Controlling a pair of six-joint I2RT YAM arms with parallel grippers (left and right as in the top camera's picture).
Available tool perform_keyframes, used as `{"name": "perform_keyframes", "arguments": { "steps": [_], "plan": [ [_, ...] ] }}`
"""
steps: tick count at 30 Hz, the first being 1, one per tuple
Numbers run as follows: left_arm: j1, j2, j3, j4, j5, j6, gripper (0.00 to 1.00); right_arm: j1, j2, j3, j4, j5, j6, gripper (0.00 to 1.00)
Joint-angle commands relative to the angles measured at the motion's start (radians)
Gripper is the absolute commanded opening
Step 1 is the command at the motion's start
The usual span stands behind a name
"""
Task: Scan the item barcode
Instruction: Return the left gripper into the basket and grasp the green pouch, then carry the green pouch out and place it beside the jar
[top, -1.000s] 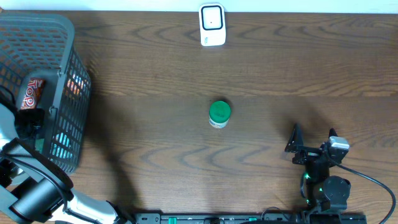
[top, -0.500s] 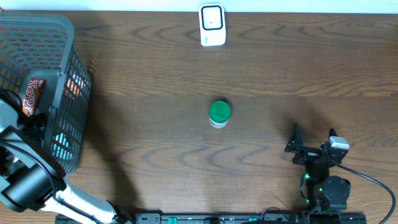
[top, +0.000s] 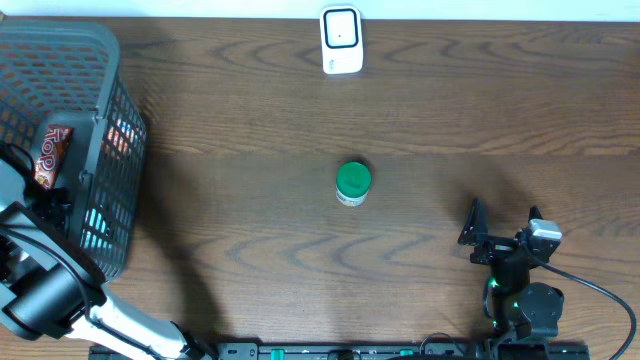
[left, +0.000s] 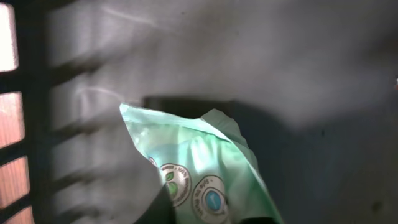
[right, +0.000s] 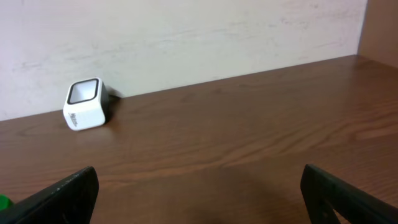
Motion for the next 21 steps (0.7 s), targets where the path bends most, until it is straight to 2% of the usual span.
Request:
{"name": "perform_keyframes", "arguments": {
  "steps": [1,10,15,21],
  "plan": [
    [0.002,-0.021,0.074,-0.05,0.005,-0.01,0.08,0.008,-0.005,-0.002,-0.004,-0.001,-0.014,0.99],
    [0.002,-0.164,0.236,-0.136,0.12,-0.009,0.08,0.008,-0.005,-0.002,-0.004,-0.001,-0.014,0.99],
    [0.002,-0.32,0.291,-0.123,0.313,-0.01,0.08,0.008,-0.005,-0.002,-0.004,-0.001,-0.014,0.99],
    [0.001,-0.532,0.297,-0.027,0.555,-0.01,0.08,0.008,-0.005,-0.002,-0.004,-0.001,-0.014,0.99]
  ]
}}
